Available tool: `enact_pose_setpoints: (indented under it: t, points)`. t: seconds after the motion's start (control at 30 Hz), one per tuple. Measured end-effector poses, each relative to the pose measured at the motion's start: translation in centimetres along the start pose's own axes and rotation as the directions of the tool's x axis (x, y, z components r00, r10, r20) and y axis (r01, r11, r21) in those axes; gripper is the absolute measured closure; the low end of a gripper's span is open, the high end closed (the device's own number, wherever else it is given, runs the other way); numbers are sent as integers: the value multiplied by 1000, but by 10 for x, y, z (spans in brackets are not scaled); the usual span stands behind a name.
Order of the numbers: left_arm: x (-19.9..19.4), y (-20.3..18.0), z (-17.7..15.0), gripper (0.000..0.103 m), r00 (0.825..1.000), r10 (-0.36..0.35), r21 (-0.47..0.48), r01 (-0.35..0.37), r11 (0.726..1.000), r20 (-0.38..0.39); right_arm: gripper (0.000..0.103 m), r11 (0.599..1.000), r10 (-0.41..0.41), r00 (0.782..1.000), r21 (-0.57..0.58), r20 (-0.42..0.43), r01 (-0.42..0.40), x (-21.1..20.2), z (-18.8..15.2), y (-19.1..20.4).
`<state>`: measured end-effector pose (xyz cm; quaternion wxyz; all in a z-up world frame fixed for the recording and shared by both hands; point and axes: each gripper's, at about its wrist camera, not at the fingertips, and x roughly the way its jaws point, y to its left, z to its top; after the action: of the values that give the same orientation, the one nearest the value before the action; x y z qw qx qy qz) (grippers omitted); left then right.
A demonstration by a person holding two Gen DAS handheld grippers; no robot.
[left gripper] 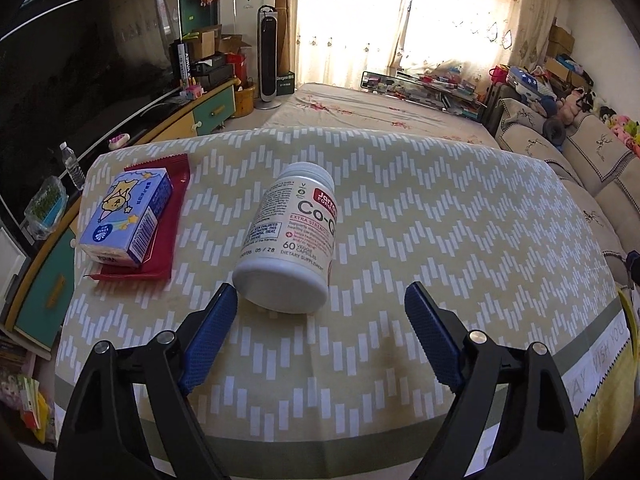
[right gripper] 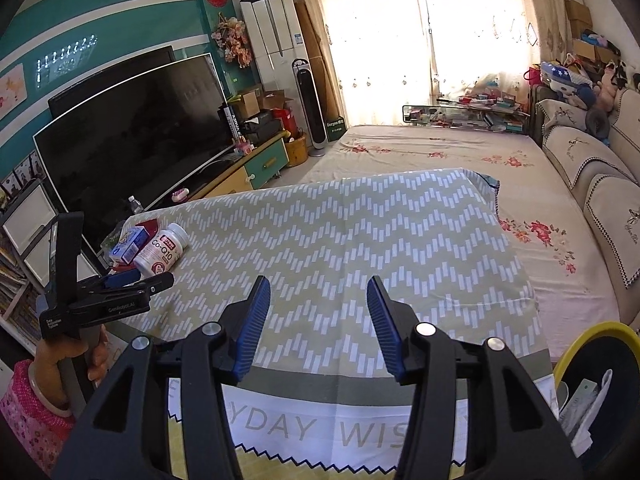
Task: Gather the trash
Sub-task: 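Reach the left gripper to the white supplement bottle and grasp it, then carry the supplement bottle with the left gripper into the bin and release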
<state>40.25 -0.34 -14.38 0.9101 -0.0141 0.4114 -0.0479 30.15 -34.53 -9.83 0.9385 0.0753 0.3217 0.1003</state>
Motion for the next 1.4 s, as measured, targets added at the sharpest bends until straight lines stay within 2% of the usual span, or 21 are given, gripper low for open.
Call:
enact_pose_setpoints:
  t: [0.17, 0.3, 0.37, 0.4, 0.43, 0.53, 0.67, 0.8, 0.87, 1.0, 1.1, 1.17, 1.23, 1.4]
  points:
    - [4, 9, 13, 17, 999, 37, -9, -37, 999, 21, 55, 1000, 3, 1000, -5, -8, -3, 1, 0, 1]
    - [15, 7, 22, 18, 999, 38, 36, -38, 999, 3, 55, 1000, 10, 1000, -10, -14, -10, 2, -1, 3]
    - [21, 5, 26, 26, 999, 40, 50, -39, 998, -15, 55, 1000, 12, 1000, -13, -15, -13, 2, -1, 4]
    - [26, 5, 29, 39, 999, 43, 53, -41, 998, -28, 55, 1000, 13, 1000, -15, -17, -13, 2, -1, 5]
    - [30, 6, 31, 57, 998, 43, 53, -41, 998, -43, 55, 1000, 12, 1000, -16, -17, -13, 2, -2, 5]
    - [32, 7, 36, 57, 998, 25, 42, -23, 999, -51, 55, 1000, 12, 1000, -3, -7, -12, 0, -1, 2]
    - [4, -4, 40, 57, 1000, 10, 58, -10, 998, 8, 55, 1000, 0, 999, 15, 33, -1, -15, 6, -5]
    - [-44, -42, 34, 57, 996, -67, 107, 61, 992, 58, 55, 999, -13, 995, 48, 96, 8, -55, 11, -21]
    - [-67, -71, 27, 57, 992, -110, 151, 98, 984, 69, 55, 998, -46, 989, 54, 142, 39, -85, 8, -34]
    - [-100, -142, 10, 57, 974, -221, 252, 202, 946, 49, 55, 985, -166, 966, 84, 199, 152, -150, -16, -75]
    - [-114, -207, -10, 57, 948, -319, 325, 302, 896, -2, 55, 960, -274, 941, 119, 199, 254, -193, -39, -110]
    - [-119, -250, -23, 57, 928, -370, 372, 360, 855, -48, 55, 933, -351, 916, 157, 194, 324, -219, -56, -135]
    - [-119, -296, -39, 57, 902, -417, 419, 422, 804, -110, 55, 903, -417, 891, 193, 178, 384, -242, -72, -158]
    - [-110, -406, -79, 57, 853, -458, 502, 519, 692, -250, 55, 839, -516, 845, 284, 141, 465, -286, -109, -208]
